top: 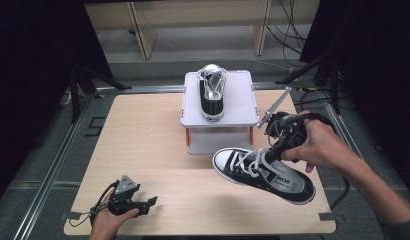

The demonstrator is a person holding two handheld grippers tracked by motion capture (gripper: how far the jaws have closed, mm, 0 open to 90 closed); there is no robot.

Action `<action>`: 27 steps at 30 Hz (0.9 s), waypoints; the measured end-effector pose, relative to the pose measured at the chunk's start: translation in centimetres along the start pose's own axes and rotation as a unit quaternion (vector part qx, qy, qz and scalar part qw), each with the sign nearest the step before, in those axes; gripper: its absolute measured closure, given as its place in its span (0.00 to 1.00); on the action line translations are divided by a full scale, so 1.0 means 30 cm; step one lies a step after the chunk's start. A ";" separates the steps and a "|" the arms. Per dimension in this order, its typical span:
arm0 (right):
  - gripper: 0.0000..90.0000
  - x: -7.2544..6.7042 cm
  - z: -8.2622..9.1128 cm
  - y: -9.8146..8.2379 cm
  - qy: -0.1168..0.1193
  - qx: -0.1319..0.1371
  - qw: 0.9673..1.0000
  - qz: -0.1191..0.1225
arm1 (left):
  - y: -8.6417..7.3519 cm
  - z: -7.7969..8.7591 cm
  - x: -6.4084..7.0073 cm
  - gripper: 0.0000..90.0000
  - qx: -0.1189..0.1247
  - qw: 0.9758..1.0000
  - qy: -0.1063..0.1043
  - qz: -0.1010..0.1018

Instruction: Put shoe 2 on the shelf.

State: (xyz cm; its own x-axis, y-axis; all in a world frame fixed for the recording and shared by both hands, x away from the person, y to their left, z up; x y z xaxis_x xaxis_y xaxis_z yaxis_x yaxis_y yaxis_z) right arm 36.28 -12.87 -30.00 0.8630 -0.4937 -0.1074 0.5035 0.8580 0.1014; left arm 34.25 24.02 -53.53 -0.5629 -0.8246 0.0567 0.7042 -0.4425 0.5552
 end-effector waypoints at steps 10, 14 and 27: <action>0.97 0.035 0.139 0.005 -0.021 0.016 0.999 -0.025 | 0.002 0.003 -0.006 0.20 -0.001 1.000 0.005 -0.015; 0.97 0.111 0.197 0.014 -0.032 0.031 0.997 -0.057 | 0.003 0.004 -0.004 0.20 0.002 1.000 0.004 -0.009; 0.97 0.375 0.240 0.152 -0.063 0.051 0.986 -0.143 | 0.006 0.003 0.002 0.20 0.010 1.000 -0.003 -0.001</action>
State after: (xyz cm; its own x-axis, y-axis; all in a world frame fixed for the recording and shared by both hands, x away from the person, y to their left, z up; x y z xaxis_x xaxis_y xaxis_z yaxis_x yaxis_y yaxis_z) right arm 48.58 -15.54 -23.63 0.6799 -0.7329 -0.0224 0.7234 0.6654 0.1842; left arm 34.30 23.93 -53.36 -0.5676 -0.8210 0.0610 0.6942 -0.4375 0.5716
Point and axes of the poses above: each handheld gripper's, and its own axes: z roughly backward along the jaws, y roughly out of its top, x roughly to its right, the point moved 8 cm from there along -z, roughly forward along the jaws, and after that the axes turned 13 degrees about -x, right-handed, at the moved point
